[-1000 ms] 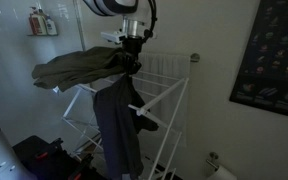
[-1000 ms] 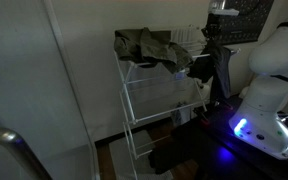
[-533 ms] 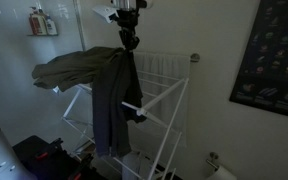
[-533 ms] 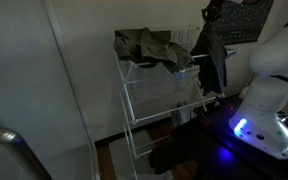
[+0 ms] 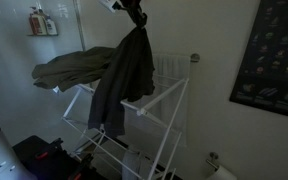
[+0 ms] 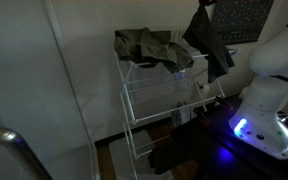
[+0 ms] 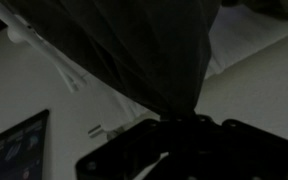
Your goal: Hang the shirt on the middle rods of the rack
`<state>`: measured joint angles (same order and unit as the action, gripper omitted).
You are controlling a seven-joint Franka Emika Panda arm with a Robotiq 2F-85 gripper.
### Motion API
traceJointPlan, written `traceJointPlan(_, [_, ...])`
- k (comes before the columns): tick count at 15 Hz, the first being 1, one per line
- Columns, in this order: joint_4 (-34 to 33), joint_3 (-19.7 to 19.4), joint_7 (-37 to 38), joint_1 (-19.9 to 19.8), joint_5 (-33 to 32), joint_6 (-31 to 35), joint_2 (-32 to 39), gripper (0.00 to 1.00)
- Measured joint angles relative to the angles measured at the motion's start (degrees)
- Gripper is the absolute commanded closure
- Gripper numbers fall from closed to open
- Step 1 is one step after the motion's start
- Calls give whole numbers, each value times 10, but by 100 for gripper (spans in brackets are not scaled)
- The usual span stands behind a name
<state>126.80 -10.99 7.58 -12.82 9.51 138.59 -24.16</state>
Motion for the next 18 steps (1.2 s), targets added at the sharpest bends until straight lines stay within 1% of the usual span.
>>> traceJointPlan(6, [3, 23, 26, 7, 0, 251, 40, 97])
traceJointPlan(9, [18, 29, 27, 9, 0, 393, 67, 97])
traceJointPlan(11, [30, 30, 27, 16, 0, 475, 83, 97])
traceJointPlan(13, [43, 29, 27, 26, 0, 530, 93, 97])
traceJointPlan(14, [53, 28, 27, 33, 0, 547, 95, 97])
traceJointPlan(16, [77, 25, 27, 45, 0, 554, 95, 97])
traceJointPlan(18, [101, 25, 27, 45, 0, 554, 95, 97])
